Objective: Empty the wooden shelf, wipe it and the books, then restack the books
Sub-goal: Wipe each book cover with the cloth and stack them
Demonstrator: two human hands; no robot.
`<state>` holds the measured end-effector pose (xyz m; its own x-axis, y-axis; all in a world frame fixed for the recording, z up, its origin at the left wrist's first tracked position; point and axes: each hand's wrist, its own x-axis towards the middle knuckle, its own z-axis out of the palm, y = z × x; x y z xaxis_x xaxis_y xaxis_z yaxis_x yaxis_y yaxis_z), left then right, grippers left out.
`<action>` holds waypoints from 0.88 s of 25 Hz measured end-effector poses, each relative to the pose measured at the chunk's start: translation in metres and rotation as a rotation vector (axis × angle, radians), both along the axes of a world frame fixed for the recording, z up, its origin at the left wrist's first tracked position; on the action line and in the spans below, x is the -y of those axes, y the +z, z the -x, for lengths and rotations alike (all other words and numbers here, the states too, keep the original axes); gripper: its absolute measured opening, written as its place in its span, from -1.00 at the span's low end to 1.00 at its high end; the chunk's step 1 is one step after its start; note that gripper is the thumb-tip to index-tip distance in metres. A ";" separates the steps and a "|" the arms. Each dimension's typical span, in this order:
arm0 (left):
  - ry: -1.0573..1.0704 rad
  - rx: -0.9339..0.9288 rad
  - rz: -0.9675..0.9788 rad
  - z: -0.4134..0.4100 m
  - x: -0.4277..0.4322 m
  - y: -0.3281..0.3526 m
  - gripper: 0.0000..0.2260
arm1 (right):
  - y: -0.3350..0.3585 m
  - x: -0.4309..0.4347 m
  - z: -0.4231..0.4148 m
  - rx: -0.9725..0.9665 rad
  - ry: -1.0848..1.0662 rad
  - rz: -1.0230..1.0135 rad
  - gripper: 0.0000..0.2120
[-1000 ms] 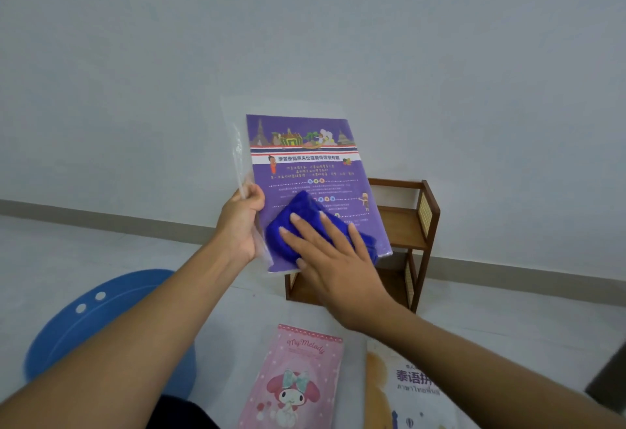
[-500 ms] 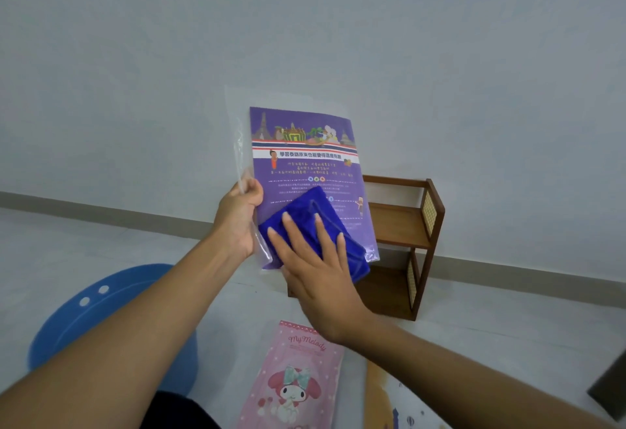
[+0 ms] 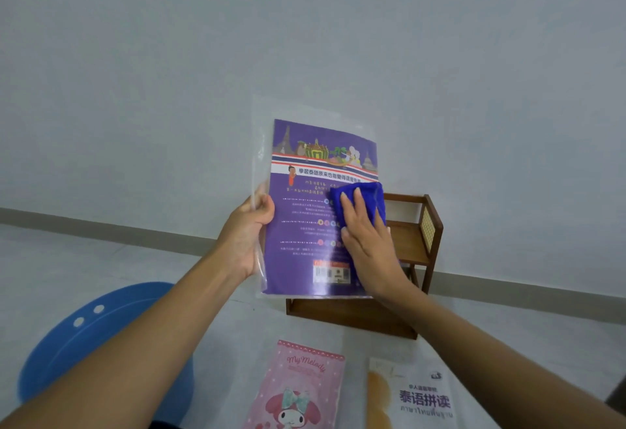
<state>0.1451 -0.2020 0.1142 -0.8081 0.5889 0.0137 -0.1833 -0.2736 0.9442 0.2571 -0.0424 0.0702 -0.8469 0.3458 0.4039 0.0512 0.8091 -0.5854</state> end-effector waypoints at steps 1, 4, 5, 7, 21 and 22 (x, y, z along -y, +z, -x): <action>0.002 0.002 -0.007 -0.001 -0.001 0.000 -0.77 | 0.000 0.007 -0.002 0.045 0.021 -0.075 -0.46; 0.007 -0.008 -0.026 0.000 -0.004 -0.002 -0.75 | -0.008 0.039 -0.006 0.088 0.165 -0.430 -0.42; 0.005 -0.017 -0.015 -0.001 -0.005 -0.002 -0.76 | -0.009 0.042 -0.005 0.083 0.202 -0.487 -0.42; -0.007 -0.025 0.006 -0.004 -0.006 -0.001 -0.78 | -0.004 0.032 -0.004 0.099 0.230 -0.514 -0.47; -0.074 -0.209 0.149 -0.009 -0.007 0.009 -0.77 | 0.038 -0.015 0.021 -0.213 -0.164 -0.172 -0.59; -0.059 -0.225 0.155 -0.010 -0.008 0.010 -0.78 | 0.037 -0.017 0.022 -0.225 -0.224 -0.056 -0.59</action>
